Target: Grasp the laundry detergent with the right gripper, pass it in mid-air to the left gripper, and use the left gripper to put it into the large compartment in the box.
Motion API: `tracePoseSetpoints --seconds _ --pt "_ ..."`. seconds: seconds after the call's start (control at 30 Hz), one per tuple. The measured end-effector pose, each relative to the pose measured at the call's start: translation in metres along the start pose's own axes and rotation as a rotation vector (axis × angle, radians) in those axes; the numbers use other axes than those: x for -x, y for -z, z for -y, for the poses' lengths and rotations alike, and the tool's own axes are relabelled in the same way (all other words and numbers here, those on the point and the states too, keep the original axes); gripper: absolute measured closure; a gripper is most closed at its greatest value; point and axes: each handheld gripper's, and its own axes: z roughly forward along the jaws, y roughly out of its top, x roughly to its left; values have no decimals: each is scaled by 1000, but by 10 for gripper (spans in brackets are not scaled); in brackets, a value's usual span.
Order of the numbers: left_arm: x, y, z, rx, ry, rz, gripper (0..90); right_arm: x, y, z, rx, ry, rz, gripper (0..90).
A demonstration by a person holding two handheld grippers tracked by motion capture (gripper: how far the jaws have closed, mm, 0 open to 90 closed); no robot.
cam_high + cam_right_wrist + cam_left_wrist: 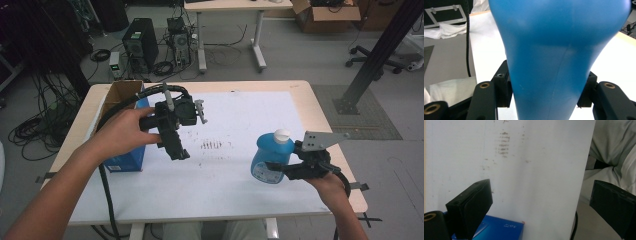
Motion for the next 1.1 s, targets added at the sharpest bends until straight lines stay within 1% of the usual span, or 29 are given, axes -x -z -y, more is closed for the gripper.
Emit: tracePoseSetpoints --seconds 0.07,0.1,0.23,0.3,0.43,0.5,0.57,0.8,0.87,0.97,1.03,1.1 --pt "0 2 -1 -1 -2 -1 49 0 0 -3 -4 6 -4 438" --pt "0 6 -3 5 -5 0 48 -1 1 -11 -7 17 -11 438" --pt "1 12 -7 -1 -12 -8 48 -3 1 -25 -8 33 -28 437" --pt "1 15 -8 -2 -16 -6 48 -3 0 -31 -7 37 -37 438" --pt "2 21 -11 6 -24 -15 48 -5 -3 -43 -10 51 -58 438" --pt "2 23 -12 10 -27 -7 48 -6 -4 -48 -11 57 -68 438" --pt "3 25 -14 8 -28 -9 48 -7 -7 -52 -11 66 -80 438" --pt "6 31 -19 17 -47 0 48 -11 -19 -64 -11 87 -115 438" --pt "7 32 -20 27 -55 4 48 -12 -23 -66 -14 93 -122 438" --pt "9 34 -22 25 -67 7 48 -13 -31 -68 -17 103 -139 439" --pt "11 34 -23 26 -65 7 48 -15 -35 -70 -19 106 -152 439" --pt "11 35 -24 28 -76 11 48 -16 -40 -72 -19 111 -165 439"
